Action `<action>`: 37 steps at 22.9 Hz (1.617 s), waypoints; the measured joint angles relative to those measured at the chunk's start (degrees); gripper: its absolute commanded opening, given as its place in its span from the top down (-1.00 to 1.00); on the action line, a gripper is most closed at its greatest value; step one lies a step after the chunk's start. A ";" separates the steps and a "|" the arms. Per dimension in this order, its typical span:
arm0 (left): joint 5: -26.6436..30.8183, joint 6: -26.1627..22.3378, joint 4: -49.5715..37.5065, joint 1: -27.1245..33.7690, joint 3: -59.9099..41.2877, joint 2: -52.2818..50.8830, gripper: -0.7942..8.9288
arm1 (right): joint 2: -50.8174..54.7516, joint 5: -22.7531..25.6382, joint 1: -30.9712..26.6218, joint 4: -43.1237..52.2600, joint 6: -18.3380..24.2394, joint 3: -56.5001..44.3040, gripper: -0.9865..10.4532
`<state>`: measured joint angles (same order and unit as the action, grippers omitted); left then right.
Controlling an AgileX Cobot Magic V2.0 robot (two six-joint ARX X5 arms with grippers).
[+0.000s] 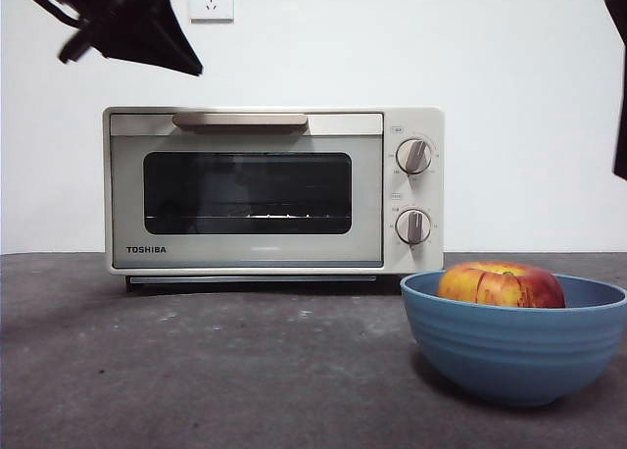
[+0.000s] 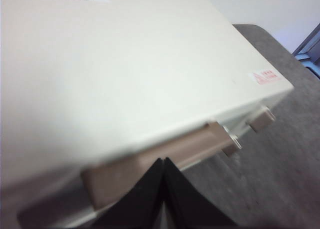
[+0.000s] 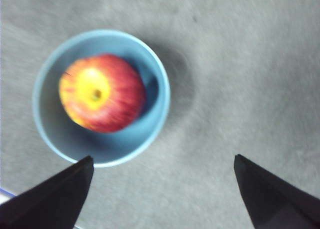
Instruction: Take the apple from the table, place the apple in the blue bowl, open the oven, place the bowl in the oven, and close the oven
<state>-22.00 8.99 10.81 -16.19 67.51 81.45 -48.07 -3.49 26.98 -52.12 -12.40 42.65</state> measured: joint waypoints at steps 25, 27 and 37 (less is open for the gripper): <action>0.17 -3.80 11.96 -5.84 5.79 7.69 0.82 | 0.11 -0.09 -2.71 1.95 -0.07 -0.15 0.04; -0.50 -3.80 15.96 -7.02 5.84 7.45 0.82 | 0.11 -0.07 -3.85 2.03 -0.07 -0.15 0.04; 0.96 -5.53 33.35 -10.88 4.26 9.31 0.82 | -0.02 -4.83 -11.26 2.19 0.17 -0.15 0.05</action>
<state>-21.04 3.46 44.16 -27.07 71.77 90.76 -48.10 -8.32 15.73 -49.93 -12.23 42.50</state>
